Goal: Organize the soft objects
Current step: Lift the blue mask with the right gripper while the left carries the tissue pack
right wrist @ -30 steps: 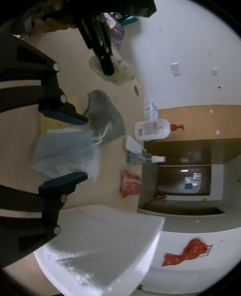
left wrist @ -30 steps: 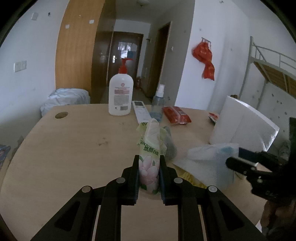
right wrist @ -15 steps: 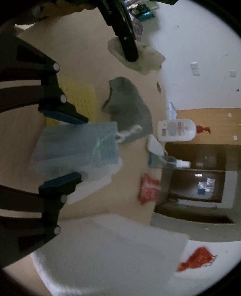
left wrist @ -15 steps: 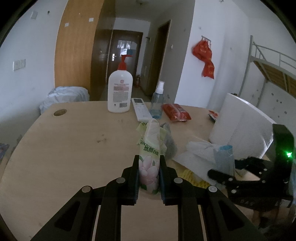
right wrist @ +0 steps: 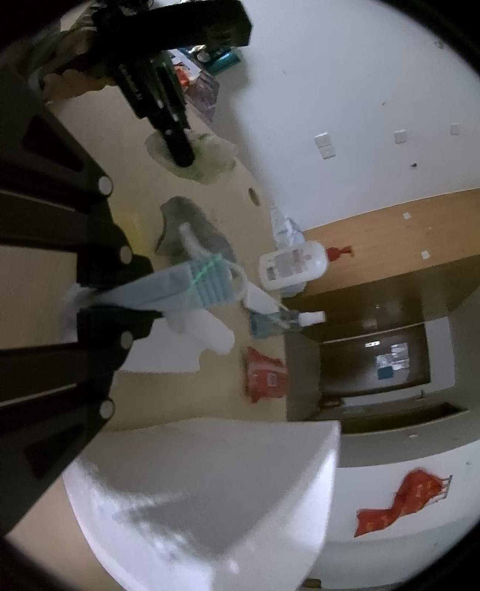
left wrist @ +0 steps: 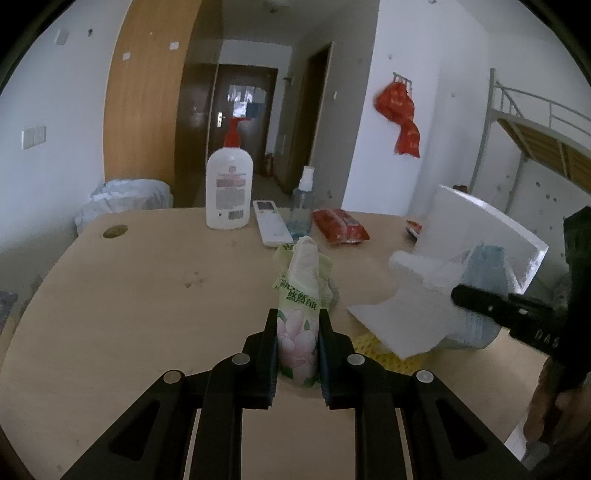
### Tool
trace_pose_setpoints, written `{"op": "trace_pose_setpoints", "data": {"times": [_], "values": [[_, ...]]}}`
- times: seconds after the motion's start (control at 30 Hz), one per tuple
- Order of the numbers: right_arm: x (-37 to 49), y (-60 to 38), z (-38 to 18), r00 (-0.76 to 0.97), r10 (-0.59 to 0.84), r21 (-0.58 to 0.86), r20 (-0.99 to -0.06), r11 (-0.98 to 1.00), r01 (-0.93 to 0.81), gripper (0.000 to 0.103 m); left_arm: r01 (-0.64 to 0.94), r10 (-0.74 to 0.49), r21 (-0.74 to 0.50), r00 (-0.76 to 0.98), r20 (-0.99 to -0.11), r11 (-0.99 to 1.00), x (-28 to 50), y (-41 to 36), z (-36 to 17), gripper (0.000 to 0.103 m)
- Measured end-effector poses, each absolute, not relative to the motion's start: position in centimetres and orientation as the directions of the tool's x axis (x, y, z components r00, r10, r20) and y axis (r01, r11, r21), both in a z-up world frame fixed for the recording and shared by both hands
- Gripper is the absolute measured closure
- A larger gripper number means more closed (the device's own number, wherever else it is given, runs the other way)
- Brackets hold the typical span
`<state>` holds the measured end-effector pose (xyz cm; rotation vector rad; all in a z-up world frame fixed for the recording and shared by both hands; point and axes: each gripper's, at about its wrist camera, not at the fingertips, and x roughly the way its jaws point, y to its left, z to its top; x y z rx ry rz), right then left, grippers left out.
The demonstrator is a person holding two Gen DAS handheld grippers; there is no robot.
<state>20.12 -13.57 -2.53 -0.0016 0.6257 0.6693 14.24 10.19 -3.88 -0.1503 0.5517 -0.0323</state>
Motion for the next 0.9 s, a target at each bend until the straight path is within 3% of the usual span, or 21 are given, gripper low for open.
{"op": "trace_pose_setpoints", "data": {"times": [0.17, 0.33, 0.47, 0.53, 0.6, 0.67, 0.9], "values": [[19.2, -14.1, -1.2, 0.615, 0.608, 0.21, -0.502, 0.776, -0.595, 0.094, -0.008, -0.067, -0.145, 0.863, -0.501, 0.989, 13.4, 10.0, -3.3, 0.084], [20.3, -13.4, -4.6, 0.55, 0.579, 0.223, -0.603, 0.783, -0.58, 0.094, -0.006, -0.066, -0.143, 0.867, -0.495, 0.99, 12.5, 9.9, -3.3, 0.084], [19.6, -13.6, -5.7, 0.556, 0.545, 0.188, -0.628, 0.8, -0.57, 0.092, -0.004, -0.07, -0.147, 0.865, -0.497, 0.989, 12.3, 9.9, -3.3, 0.084], [18.7, -13.8, -5.5, 0.572, 0.531, 0.161, -0.626, 0.805, -0.571, 0.085, 0.002, -0.074, -0.145, 0.865, -0.495, 0.989, 12.2, 9.7, -3.2, 0.084], [17.8, -14.2, -5.3, 0.592, 0.514, 0.135, -0.621, 0.814, -0.565, 0.063, 0.01, -0.08, -0.144, 0.866, -0.494, 0.989, 12.2, 9.6, -3.1, 0.084], [16.9, -14.7, -5.3, 0.609, 0.498, 0.113, -0.617, 0.823, -0.557, 0.052, 0.02, -0.088, -0.142, 0.865, -0.493, 0.99, 12.1, 9.3, -3.2, 0.084], [15.1, -15.9, -6.5, 0.584, 0.509, 0.136, -0.632, 0.815, -0.563, 0.052, 0.054, -0.113, -0.131, 0.859, -0.499, 0.99, 11.5, 7.9, -3.5, 0.084]]}}
